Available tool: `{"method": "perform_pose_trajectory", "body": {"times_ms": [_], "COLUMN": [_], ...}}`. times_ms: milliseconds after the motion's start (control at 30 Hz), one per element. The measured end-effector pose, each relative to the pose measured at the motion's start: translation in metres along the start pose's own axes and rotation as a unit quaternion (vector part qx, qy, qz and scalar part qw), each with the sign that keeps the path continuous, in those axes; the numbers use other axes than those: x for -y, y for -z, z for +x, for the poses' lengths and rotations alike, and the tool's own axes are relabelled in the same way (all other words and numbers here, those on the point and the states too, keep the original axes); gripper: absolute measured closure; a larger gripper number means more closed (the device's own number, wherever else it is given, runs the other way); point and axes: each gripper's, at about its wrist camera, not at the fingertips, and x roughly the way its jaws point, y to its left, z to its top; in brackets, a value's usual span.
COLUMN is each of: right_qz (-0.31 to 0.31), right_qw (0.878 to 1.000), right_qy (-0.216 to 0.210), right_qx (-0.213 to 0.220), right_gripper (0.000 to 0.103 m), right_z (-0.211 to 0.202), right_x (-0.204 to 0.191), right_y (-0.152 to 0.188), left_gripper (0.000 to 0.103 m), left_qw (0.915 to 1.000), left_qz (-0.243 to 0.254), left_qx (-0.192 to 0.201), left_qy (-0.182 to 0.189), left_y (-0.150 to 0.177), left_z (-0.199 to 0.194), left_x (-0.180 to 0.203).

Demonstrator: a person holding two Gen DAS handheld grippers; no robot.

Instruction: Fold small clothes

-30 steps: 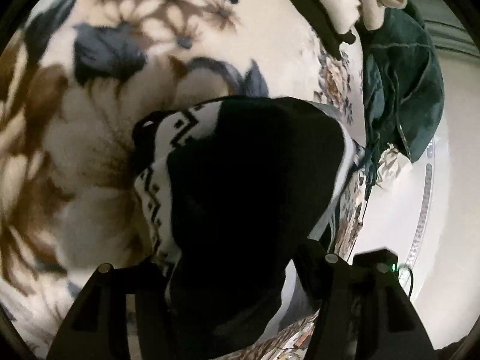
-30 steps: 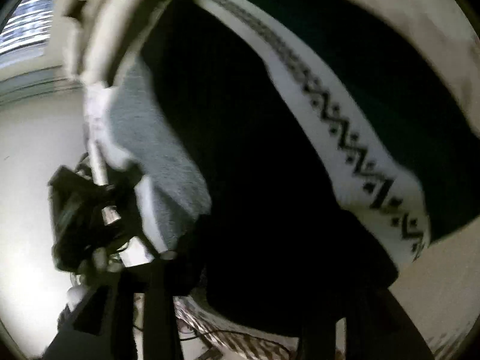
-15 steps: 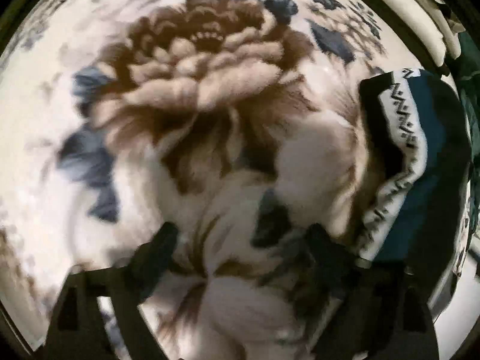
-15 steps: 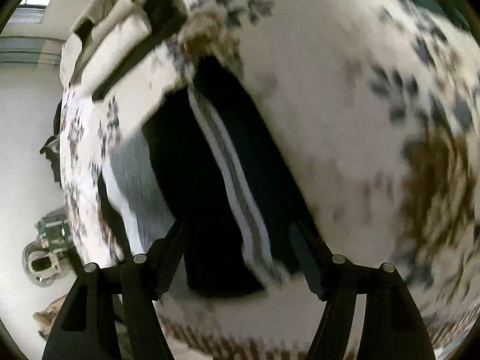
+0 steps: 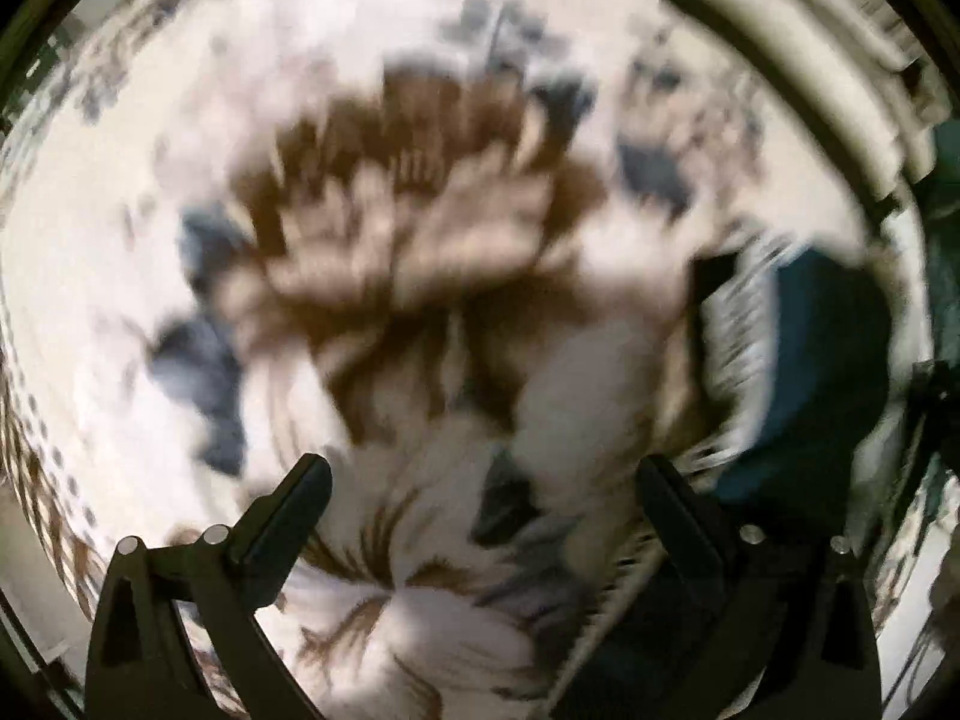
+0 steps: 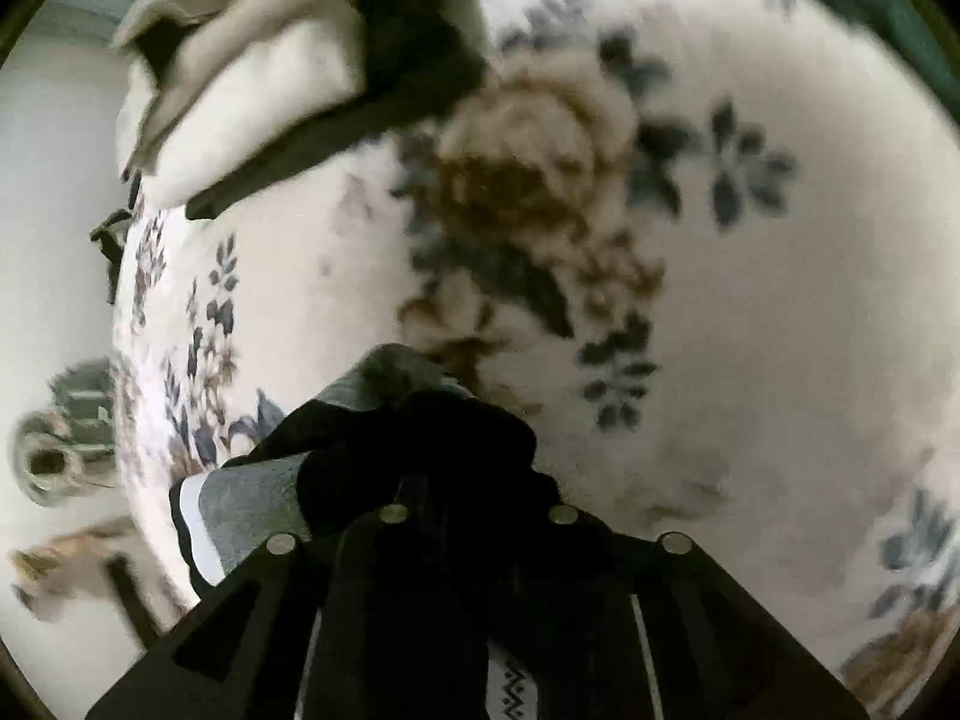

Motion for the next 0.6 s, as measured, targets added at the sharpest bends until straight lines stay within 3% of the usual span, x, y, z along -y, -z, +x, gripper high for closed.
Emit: {"method": "perform_pose_trajectory", "body": {"times_ms": [133, 200, 300, 333, 400, 567, 600], "right_qz": [-0.025, -0.025, -0.020, -0.016, -0.015, -0.005, 0.005], "right_qw": [0.998, 0.997, 0.997, 0.997, 0.997, 0.997, 0.998], "right_qy": [0.004, 0.008, 0.024, 0.028, 0.044, 0.067, 0.063], "right_qx": [0.057, 0.078, 0.075, 0.071, 0.059, 0.031, 0.020], "right_gripper": [0.089, 0.089, 0.089, 0.089, 0.089, 0.086, 0.085], "right_z": [-0.043, -0.057, -0.056, -0.050, -0.035, -0.009, -0.007], "right_x": [-0.020, -0.025, -0.024, -0.023, -0.020, -0.002, 0.004], "right_y": [0.004, -0.001, -0.014, -0.017, -0.022, -0.024, -0.023], "left_gripper": [0.000, 0.000, 0.001, 0.025, 0.074, 0.074, 0.068], "left_qw": [0.9968, 0.9932, 0.9889, 0.9881, 0.9819, 0.9809, 0.9805], "left_qz": [0.004, 0.018, 0.045, 0.046, 0.014, 0.017, 0.021], "left_qx": [0.012, 0.002, -0.034, -0.045, -0.054, -0.059, -0.064], "left_qy": [0.079, 0.115, 0.138, 0.140, 0.181, 0.185, 0.185], "left_y": [-0.022, -0.036, -0.059, -0.061, -0.073, -0.087, -0.086], "left_z": [-0.021, -0.014, 0.014, 0.024, 0.042, 0.038, 0.039], "left_x": [0.016, 0.040, 0.066, 0.077, 0.081, 0.084, 0.086]}}
